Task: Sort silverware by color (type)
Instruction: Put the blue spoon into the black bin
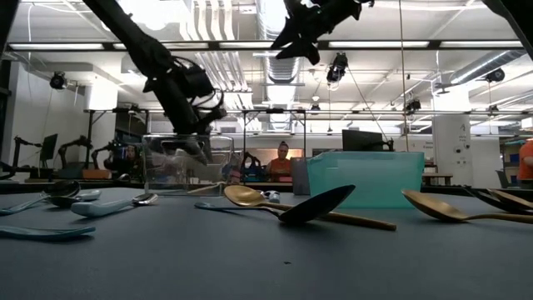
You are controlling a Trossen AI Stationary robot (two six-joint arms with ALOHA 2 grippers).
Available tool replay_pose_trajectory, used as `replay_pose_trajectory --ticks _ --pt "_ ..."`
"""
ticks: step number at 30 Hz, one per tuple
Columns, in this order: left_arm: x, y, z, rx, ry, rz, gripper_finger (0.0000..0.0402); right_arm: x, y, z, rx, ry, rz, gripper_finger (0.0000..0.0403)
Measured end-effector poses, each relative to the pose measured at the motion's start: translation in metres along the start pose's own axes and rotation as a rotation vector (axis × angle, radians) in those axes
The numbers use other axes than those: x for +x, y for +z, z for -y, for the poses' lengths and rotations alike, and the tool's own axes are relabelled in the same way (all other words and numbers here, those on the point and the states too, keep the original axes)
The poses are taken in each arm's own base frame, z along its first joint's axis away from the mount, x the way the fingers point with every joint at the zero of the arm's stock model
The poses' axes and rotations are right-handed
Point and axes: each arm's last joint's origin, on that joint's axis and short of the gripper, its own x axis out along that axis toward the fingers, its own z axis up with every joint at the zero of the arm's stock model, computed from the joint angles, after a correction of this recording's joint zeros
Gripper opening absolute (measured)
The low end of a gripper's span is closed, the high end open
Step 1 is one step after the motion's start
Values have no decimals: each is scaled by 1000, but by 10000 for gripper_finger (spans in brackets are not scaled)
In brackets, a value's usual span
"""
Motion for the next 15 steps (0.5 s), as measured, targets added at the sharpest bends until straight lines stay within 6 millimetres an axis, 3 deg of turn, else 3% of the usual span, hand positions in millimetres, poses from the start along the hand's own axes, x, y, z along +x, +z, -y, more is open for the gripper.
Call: replay_pose_trajectory --ticks 7,15 --pt "-41 -5 24 112 -96 99 45 -1 -10 0 40 1 -99 155" --pt "-89 -29 60 262 -194 232 45 -4 -25 -3 73 81 -249 155"
